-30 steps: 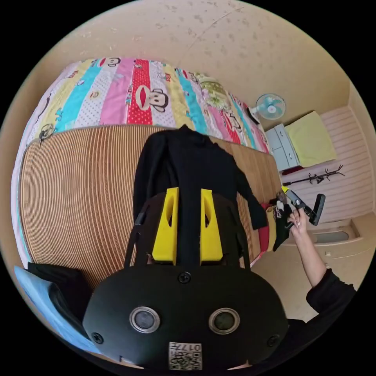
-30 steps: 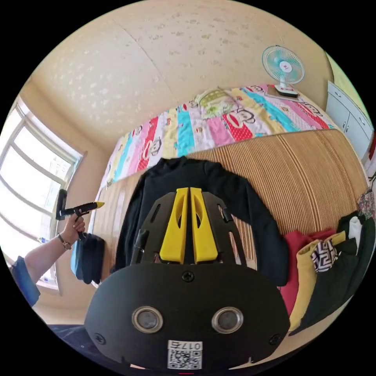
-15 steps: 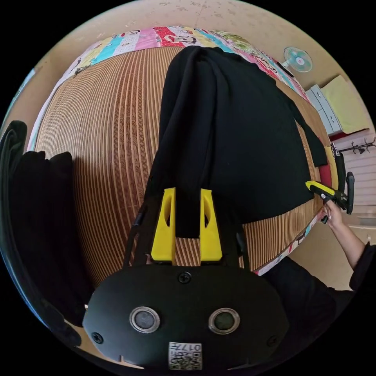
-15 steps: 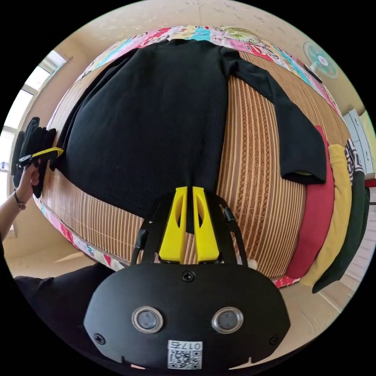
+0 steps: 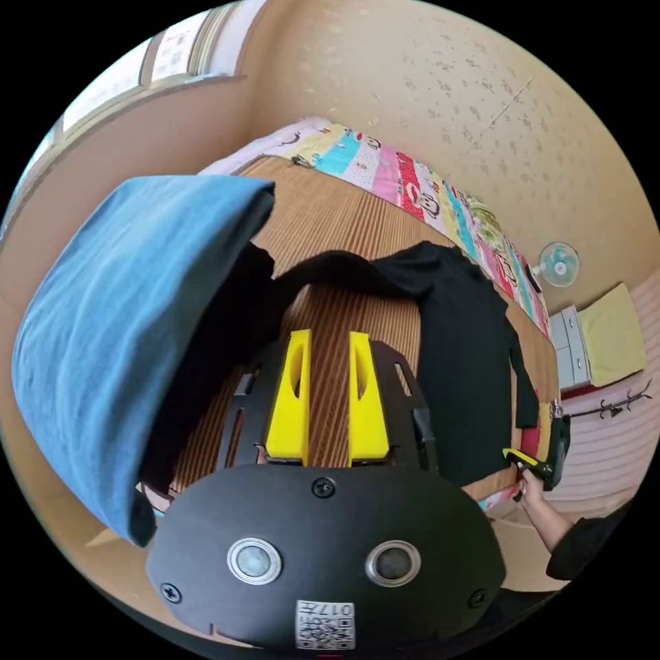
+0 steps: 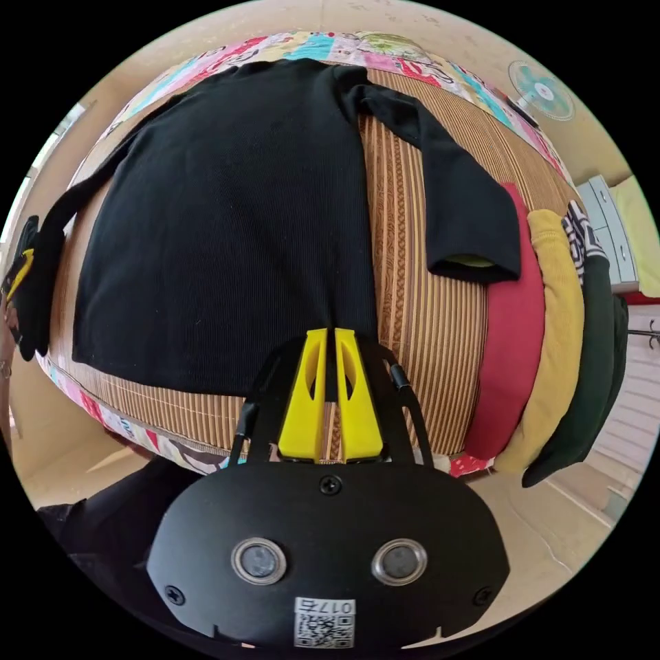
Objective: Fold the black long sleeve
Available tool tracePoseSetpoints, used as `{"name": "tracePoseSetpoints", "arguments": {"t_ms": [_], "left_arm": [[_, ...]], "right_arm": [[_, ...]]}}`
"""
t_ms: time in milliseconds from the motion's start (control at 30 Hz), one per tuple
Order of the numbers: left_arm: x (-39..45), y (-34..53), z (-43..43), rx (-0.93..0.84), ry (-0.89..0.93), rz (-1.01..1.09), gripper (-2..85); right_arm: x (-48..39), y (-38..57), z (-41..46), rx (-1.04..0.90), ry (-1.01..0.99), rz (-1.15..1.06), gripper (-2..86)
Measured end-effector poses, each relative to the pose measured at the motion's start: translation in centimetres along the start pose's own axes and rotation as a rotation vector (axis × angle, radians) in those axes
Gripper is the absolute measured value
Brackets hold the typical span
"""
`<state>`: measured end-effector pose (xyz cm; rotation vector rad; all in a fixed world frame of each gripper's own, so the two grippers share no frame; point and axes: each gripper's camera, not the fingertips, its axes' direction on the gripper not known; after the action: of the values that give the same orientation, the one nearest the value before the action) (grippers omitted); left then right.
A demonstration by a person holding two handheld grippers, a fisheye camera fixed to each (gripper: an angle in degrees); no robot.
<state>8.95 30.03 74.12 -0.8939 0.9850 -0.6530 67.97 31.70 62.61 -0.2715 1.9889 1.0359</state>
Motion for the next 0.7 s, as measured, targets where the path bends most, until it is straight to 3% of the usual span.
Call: {"name": "tracePoseSetpoints", "arguments": {"t_ms": [167,267,333,467,567,700], "left_arm": [[3.1,4.8,6.5,-0.261,0.141,0.087,11.0],[4.1,6.9,9.0,-0.39,0.139,0.105,9.8],[4.1,7.6,8.5,-0.382,0.079,0.125,5.3],[2.6,7.0,5.7,-0.411,0.061,0.178,2.6],[-0.4,7.6,0.8,-0.289,0.236,0.076,2.1],[-3.4,10.3,-0.7,-0.309,0.127,-0.089,2.6]], "right_arm": [[4.5,2.5,-2.9,0.121,-0.096,0.167,5.1],[7.3,3.2,-1.8,0.078,-0.202,0.183,6.7],[7.6,3.2,0.2,-0.035,-0.251,0.115,6.1],[7.3,4.4,-1.7,-0.046,-0.219,-0.02,4.1],[8.0,6.9,-4.7,-0.005,-0.266,-0.003,3.7],[9.4,10.5,-3.4,-0.074,-0.306,0.074,3.9]]}}
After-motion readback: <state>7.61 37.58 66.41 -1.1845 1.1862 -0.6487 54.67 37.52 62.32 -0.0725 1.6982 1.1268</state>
